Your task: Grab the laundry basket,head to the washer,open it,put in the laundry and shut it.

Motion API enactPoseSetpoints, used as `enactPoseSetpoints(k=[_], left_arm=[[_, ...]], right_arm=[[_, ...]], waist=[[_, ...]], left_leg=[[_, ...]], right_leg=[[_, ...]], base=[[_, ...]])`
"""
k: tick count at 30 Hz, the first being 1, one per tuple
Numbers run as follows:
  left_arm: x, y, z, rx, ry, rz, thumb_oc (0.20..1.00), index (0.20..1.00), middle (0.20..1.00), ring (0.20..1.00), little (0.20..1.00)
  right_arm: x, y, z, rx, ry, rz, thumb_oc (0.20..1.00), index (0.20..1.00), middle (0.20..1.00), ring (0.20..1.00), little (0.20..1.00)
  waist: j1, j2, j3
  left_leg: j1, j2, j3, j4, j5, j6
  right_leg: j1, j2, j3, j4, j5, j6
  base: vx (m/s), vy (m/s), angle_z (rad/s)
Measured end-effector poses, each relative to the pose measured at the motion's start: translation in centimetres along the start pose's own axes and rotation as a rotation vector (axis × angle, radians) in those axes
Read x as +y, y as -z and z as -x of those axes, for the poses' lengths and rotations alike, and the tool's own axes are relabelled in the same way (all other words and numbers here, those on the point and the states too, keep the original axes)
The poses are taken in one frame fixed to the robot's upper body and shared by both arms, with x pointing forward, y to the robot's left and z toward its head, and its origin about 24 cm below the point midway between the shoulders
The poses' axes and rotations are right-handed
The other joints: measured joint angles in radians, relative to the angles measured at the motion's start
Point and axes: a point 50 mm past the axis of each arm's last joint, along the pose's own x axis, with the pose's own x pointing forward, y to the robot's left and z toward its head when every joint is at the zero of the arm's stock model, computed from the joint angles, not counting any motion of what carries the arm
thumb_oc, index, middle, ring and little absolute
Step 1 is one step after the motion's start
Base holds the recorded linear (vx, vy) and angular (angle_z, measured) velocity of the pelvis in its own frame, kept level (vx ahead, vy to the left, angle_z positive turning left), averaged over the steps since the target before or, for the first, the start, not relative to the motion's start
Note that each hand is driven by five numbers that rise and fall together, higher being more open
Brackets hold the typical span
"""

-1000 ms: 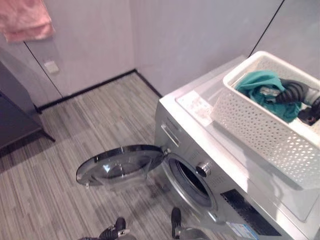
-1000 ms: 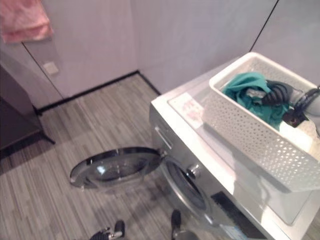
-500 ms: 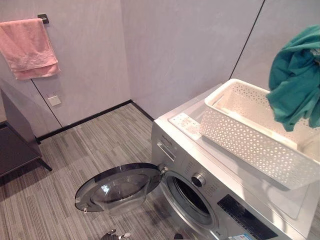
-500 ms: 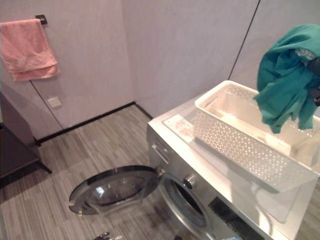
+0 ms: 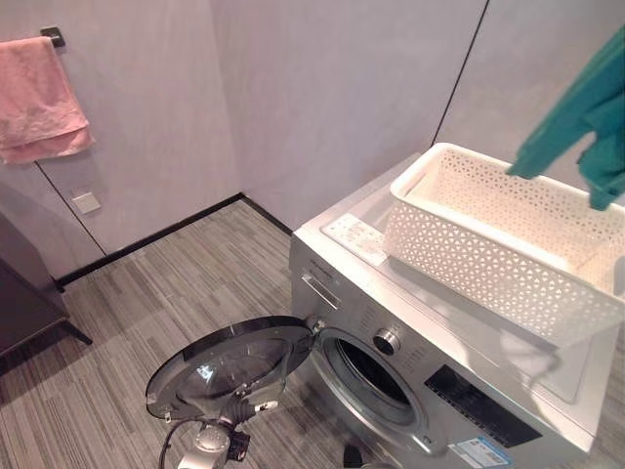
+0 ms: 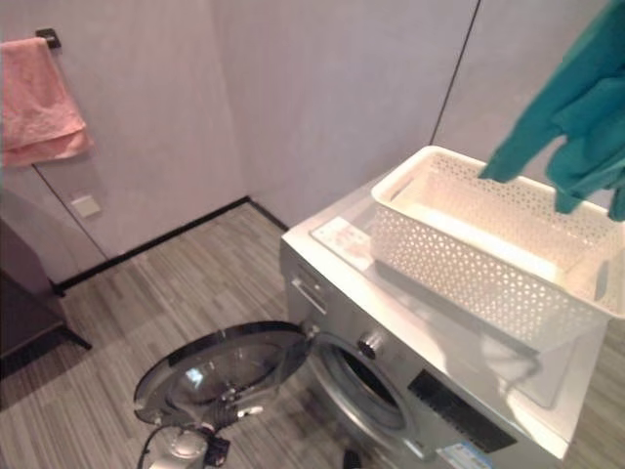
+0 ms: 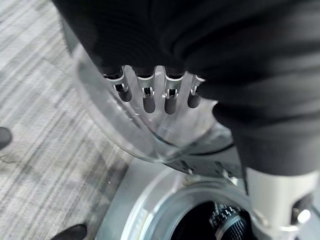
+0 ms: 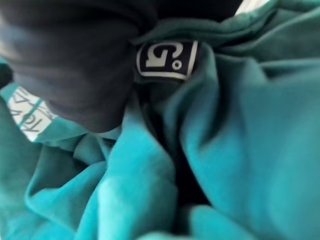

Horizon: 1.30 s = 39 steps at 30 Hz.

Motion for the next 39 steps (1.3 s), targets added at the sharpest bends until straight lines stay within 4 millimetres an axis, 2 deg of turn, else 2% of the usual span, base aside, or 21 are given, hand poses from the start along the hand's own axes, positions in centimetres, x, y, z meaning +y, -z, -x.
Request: enactPoseSetpoints(k=[2, 5, 6, 9, 10, 11, 12, 13, 14, 15, 16, 17, 19, 21, 22, 25, 28, 29, 32, 35, 39], left_arm=[[-0.5, -1.4, -0.1, -0.062, 0.014, 0.008, 1.000, 1.000, 1.000, 1.000, 1.000], [-0.4, -2.3, -0.1, -0.098, 0.015, 0.012, 1.000, 1.000, 1.000, 1.000, 1.000], [0.1, -2.2, 0.0, -0.100, -0.005, 0.032, 1.000, 1.000, 1.000, 1.000, 1.000], [1.0, -0.2, 0.4, -0.034, -0.038, 0.046, 1.000, 1.000, 1.000, 1.000, 1.000], [1.2, 0.0, 0.3, -0.021, -0.040, 0.042, 1.000, 1.000, 1.000, 1.000, 1.000], [1.5, 0.1, 0.4, -0.017, -0.052, 0.054, 1.000, 1.000, 1.000, 1.000, 1.000], [1.9, 0.3, 0.4, -0.010, -0.077, 0.090, 1.000, 1.000, 1.000, 1.000, 1.000], [2.5, 1.1, 0.6, 0.015, -0.098, 0.100, 1.000, 1.000, 1.000, 1.000, 1.000], [3.2, 2.0, 1.0, 0.044, -0.124, 0.111, 1.000, 1.000, 1.000, 1.000, 1.000], [3.7, 3.2, 1.3, 0.086, -0.147, 0.129, 1.000, 1.000, 1.000, 1.000, 1.000], [4.0, 4.4, 1.7, 0.132, -0.169, 0.155, 1.000, 1.000, 1.000, 1.000, 1.000], [4.1, 6.0, 2.4, 0.185, -0.177, 0.155, 1.000, 1.000, 1.000, 1.000, 1.000], [4.1, 6.7, 2.8, 0.201, -0.177, 0.154, 1.000, 1.000, 1.000, 1.000, 1.000], [4.5, 6.7, 3.1, 0.193, -0.170, 0.128, 1.000, 1.000, 1.000, 1.000, 1.000], [4.9, 5.5, 3.3, 0.119, -0.134, 0.071, 1.000, 1.000, 1.000, 1.000, 1.000], [4.0, 2.7, 3.5, -0.028, -0.038, 0.039, 1.000, 1.000, 1.000, 1.000, 1.000], [4.2, 1.0, 3.8, -0.120, -0.017, 0.020, 1.000, 1.000, 1.000, 1.000, 1.000], [4.6, 0.1, 4.2, -0.167, 0.000, -0.006, 1.000, 1.000, 1.000, 1.000, 1.000], [5.2, -1.7, 4.1, -0.214, 0.039, -0.096, 1.000, 1.000, 1.000, 1.000, 1.000], [2.8, -4.3, 3.6, -0.302, 0.160, -0.159, 1.000, 1.000, 1.000, 1.000, 1.000], [0.1, -7.7, 3.1, -0.395, 0.300, -0.237, 1.000, 1.000, 1.000, 1.000, 1.000]], right_arm=[[-0.8, -0.8, 3.6, -0.051, 0.040, -0.027, 0.200, 0.200, 0.200, 0.200, 0.200], [-0.6, -0.3, 6.4, -0.032, 0.030, -0.016, 0.200, 0.200, 0.200, 0.200, 0.200], [-0.6, 0.3, 8.0, 0.009, 0.037, -0.014, 0.200, 0.200, 0.200, 0.200, 0.200], [0.1, 1.0, 9.8, 0.062, 0.027, -0.019, 0.200, 0.200, 0.200, 0.200, 0.200], [-0.5, 1.4, 10.5, 0.085, 0.024, 0.008, 0.200, 0.200, 0.200, 0.200, 0.200], [-1.2, 1.6, 11.4, 0.101, 0.028, 0.034, 0.200, 0.200, 0.200, 0.200, 0.200], [-1.3, 2.1, 12.2, 0.125, 0.016, 0.055, 0.200, 0.200, 0.200, 0.200, 0.200], [-1.0, 2.5, 12.7, 0.154, 0.003, 0.048, 0.200, 0.200, 0.200, 0.200, 0.200], [-0.8, 3.0, 13.4, 0.190, 0.003, 0.037, 0.200, 0.200, 0.200, 0.200, 0.200], [-0.9, 3.5, 14.3, 0.232, 0.006, 0.040, 0.200, 0.200, 0.200, 0.200, 0.200], [-1.0, 4.5, 15.4, 0.290, 0.000, 0.052, 0.200, 0.200, 0.200, 0.200, 0.200], [-1.0, 5.5, 16.1, 0.349, -0.016, 0.064, 0.200, 0.200, 0.200, 0.200, 0.200], [-0.6, 5.9, 17.2, 0.388, -0.035, 0.048, 0.200, 0.200, 0.200, 0.200, 0.200], [0.7, 6.6, 19.7, 0.493, -0.069, -0.006, 0.200, 0.200, 0.200, 0.200, 0.200], [2.7, 6.6, 21.7, 0.567, -0.145, -0.106, 0.200, 0.200, 0.200, 0.200, 0.200], [4.8, 6.7, 24.7, 0.661, -0.338, -0.190, 0.200, 0.200, 0.200, 0.200, 0.200], [6.8, 5.9, 25.6, 0.678, -0.440, -0.287, 0.200, 0.200, 0.200, 0.200, 0.200], [8.5, 5.0, 26.4, 0.687, -0.517, -0.378, 0.200, 0.200, 0.200, 0.200, 0.200], [10.5, 3.4, 29.5, 0.744, -0.687, -0.493, 0.200, 0.200, 0.200, 0.200, 0.200], [11.9, 1.8, 32.6, 0.801, -0.861, -0.595, 0.200, 0.200, 0.200, 0.200, 0.200], [13.5, 0.2, 33.1, 0.787, -0.939, -0.699, 0.200, 0.200, 0.200, 0.200, 0.200]], waist=[[-0.024, -0.003, 0.005], [-0.083, -0.012, 0.017], [-0.109, -0.021, 0.030], [-0.120, -0.026, 0.038], [-0.142, -0.034, 0.044], [-0.133, -0.026, 0.064], [-0.129, -0.020, 0.093], [-0.108, -0.005, 0.104], [-0.097, 0.001, 0.105], [-0.101, 0.004, 0.107], [-0.102, 0.030, 0.107], [-0.083, 0.073, 0.115], [-0.067, 0.090, 0.105], [-0.032, 0.068, 0.095], [-0.010, 0.041, 0.100], [0.026, 0.104, 0.083], [0.033, 0.108, 0.073], [0.061, 0.120, 0.056], [0.089, 0.079, 0.055], [0.114, 0.080, 0.071], [0.133, 0.102, 0.133]], left_leg=[[0.016, -0.031, 0.020, -0.001, -0.010, 0.020], [0.058, -0.089, 0.065, 0.000, -0.036, 0.060], [0.082, -0.115, 0.100, 0.004, -0.047, 0.072], [0.097, -0.137, 0.180, -0.001, -0.063, 0.096], [0.095, -0.160, 0.194, 0.018, -0.069, 0.107], [0.078, -0.157, 0.190, 0.052, -0.082, 0.128], [0.080, -0.149, 0.217, 0.064, -0.087, 0.135], [0.072, -0.145, 0.228, 0.067, -0.094, 0.152], [0.062, -0.131, 0.258, 0.085, -0.098, 0.154], [0.054, -0.116, 0.280, 0.100, -0.095, 0.157], [0.043, -0.092, 0.302, 0.101, -0.086, 0.151], [0.033, -0.051, 0.338, 0.097, -0.082, 0.145], [0.010, -0.034, 0.354, 0.107, -0.068, 0.138], [0.008, -0.027, 0.376, 0.115, -0.058, 0.121], [-0.008, -0.028, 0.382, 0.132, -0.051, 0.109], [-0.034, -0.008, 0.275, 0.094, -0.027, 0.100], [-0.035, 0.018, 0.303, 0.098, -0.019, 0.084], [-0.082, 0.059, 0.327, 0.104, -0.010, 0.077], [-0.140, 0.075, 0.313, 0.150, 0.001, 0.072], [-0.206, 0.073, 0.254, 0.167, 0.028, 0.064], [-0.296, 0.075, 0.177, 0.205, 0.058, 0.056]], right_leg=[[-0.005, -0.026, 0.024, 0.019, 0.002, 0.005], [-0.007, -0.072, 0.081, 0.041, 0.001, 0.035], [-0.022, -0.087, 0.119, 0.058, 0.002, 0.058], [-0.065, -0.100, 0.177, 0.081, 0.019, 0.080], [-0.077, -0.102, 0.178, 0.087, 0.039, 0.080], [-0.091, -0.098, 0.171, 0.105, 0.075, 0.087], [-0.115, -0.074, 0.147, 0.098, 0.150, 0.113], [-0.134, -0.047, 0.131, 0.064, 0.230, 0.056], [-0.130, -0.044, 0.083, 0.034, 0.251, 0.031], [-0.133, -0.047, 0.006, 0.079, 0.171, 0.040], [-0.159, -0.043, -0.089, 0.231, 0.042, -0.024], [-0.179, -0.062, -0.147, 0.430, -0.085, -0.026], [-0.161, -0.113, -0.152, 0.519, -0.159, -0.009], [-0.103, -0.143, -0.147, 0.500, -0.207, 0.001], [-0.063, -0.124, -0.156, 0.394, -0.249, 0.008], [-0.053, -0.050, -0.147, 0.295, -0.211, -0.020], [-0.070, -0.030, -0.142, 0.269, -0.211, -0.024], [-0.099, -0.014, -0.151, 0.258, -0.194, -0.023], [-0.136, -0.007, -0.163, 0.261, -0.168, -0.045], [-0.145, -0.005, -0.216, 0.242, -0.148, -0.051], [-0.148, 0.011, -0.264, 0.207, -0.123, -0.055]], base=[[-0.09, 0.262, -0.35], [-0.05, 0.139, -0.53], [-0.08, 0.080, -0.80], [-0.13, 0.109, -0.93], [-0.22, 0.141, -0.53], [-0.21, 0.027, -0.58], [-0.22, 0.026, -0.98], [-0.24, 0.010, -1.27], [-0.21, 0.003, -1.05], [-0.14, -0.005, -0.63], [-0.19, -0.025, -0.75], [-0.18, -0.027, -0.70], [-0.16, -0.029, -0.49], [-0.09, -0.045, -0.52], [-0.01, -0.071, -0.59], [-0.11, -0.110, -0.29], [-0.13, -0.153, -0.35], [-0.19, -0.230, -0.48], [-0.19, -0.153, 0.04], [-0.20, -0.119, 0.51], [-0.23, -0.117, 0.59]])
